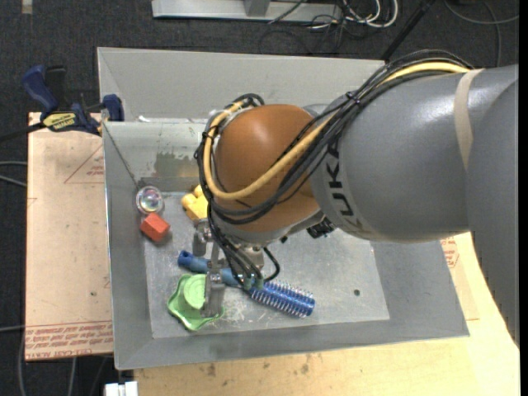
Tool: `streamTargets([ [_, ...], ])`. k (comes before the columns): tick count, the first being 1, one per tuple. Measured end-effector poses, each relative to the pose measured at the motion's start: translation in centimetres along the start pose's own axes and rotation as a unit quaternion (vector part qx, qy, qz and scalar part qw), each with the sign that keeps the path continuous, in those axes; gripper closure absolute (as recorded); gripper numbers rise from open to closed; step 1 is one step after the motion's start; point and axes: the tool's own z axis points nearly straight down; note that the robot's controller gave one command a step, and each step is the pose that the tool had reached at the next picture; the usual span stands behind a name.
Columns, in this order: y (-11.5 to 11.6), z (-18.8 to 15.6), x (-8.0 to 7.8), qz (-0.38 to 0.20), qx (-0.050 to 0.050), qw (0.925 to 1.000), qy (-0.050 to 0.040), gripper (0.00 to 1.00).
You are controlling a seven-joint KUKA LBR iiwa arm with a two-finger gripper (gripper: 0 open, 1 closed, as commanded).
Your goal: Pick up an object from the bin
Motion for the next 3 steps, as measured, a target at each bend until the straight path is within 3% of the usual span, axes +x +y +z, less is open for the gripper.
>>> streamTargets([
  [1, -0.4, 8.9, -1.3, -0.155, 0.000, 0.9880, -0.0017, 0.00],
  [2, -0.7, 13.4, -3.3, -0.382, 0.000, 0.9240, -0.0033, 0.00],
  [3, -0.5, 13.0, -3.5, -0.382, 0.000, 0.9242, -0.0056, 1.00],
])
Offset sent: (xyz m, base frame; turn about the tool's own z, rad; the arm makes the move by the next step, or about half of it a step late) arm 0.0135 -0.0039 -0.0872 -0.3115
